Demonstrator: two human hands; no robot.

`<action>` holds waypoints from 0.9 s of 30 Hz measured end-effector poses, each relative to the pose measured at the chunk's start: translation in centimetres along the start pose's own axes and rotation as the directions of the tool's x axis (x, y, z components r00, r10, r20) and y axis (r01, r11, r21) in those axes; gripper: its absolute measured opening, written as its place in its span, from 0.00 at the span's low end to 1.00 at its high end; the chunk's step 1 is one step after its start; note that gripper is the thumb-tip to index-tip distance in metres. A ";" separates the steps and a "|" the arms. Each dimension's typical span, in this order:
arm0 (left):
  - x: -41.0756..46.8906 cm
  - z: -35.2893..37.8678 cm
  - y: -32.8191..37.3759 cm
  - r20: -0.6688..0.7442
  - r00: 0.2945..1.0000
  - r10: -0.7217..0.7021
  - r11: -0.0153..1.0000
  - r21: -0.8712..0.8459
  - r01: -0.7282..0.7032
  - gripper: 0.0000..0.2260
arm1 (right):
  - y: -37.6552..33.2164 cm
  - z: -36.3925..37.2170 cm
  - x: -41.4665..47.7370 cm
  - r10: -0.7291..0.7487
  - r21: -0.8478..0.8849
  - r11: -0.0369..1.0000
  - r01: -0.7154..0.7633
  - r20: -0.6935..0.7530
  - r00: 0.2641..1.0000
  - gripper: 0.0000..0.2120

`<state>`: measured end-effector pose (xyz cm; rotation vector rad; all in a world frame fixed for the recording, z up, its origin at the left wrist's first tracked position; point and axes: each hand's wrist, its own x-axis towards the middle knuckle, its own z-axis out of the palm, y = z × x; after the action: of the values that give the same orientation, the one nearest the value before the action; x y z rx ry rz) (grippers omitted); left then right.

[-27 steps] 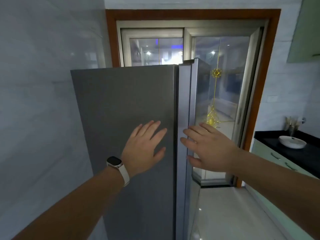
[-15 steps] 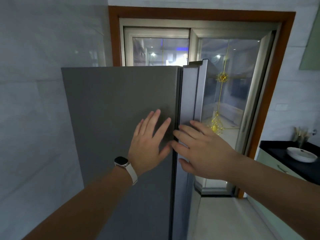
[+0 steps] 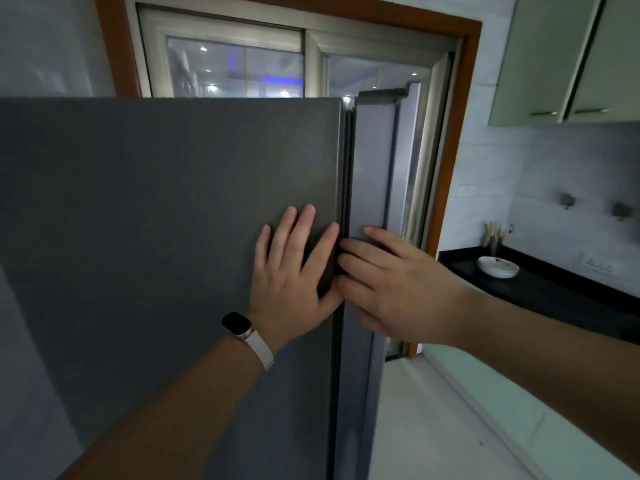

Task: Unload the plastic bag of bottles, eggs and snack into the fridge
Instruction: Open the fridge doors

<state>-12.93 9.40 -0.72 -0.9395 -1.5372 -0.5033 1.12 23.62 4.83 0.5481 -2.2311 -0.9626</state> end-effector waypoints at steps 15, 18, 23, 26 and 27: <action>-0.1 0.3 -0.7 -0.026 0.999 0.040 0.997 -0.072 -0.041 0.30 | 0.2 1.9 0.6 0.026 -0.095 0.994 -0.049 -0.229 0.973 0.10; -0.4 0.3 -0.8 -0.035 0.998 0.044 0.997 -0.056 -0.046 0.30 | 0.1 2.0 0.6 0.025 -0.095 0.994 -0.047 -0.220 0.975 0.10; -0.3 0.2 -0.9 -0.061 0.998 0.036 0.998 -0.055 -0.039 0.28 | 0.0 2.3 0.4 0.028 -0.098 0.994 -0.052 -0.234 0.972 0.09; -0.2 0.1 -0.6 -0.066 0.998 0.020 0.997 -0.067 -0.024 0.28 | 0.5 2.2 -1.5 0.047 -0.132 0.988 -0.083 -0.252 0.966 0.09; -0.2 0.2 -0.6 -0.067 0.998 0.018 0.998 -0.065 -0.023 0.28 | 0.8 2.1 -2.5 0.063 -0.142 0.985 -0.102 -0.255 0.965 0.09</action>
<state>-13.50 9.16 -0.87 -0.9789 -1.4576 -0.5680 1.28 26.62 3.34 0.4735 -1.9221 -0.9569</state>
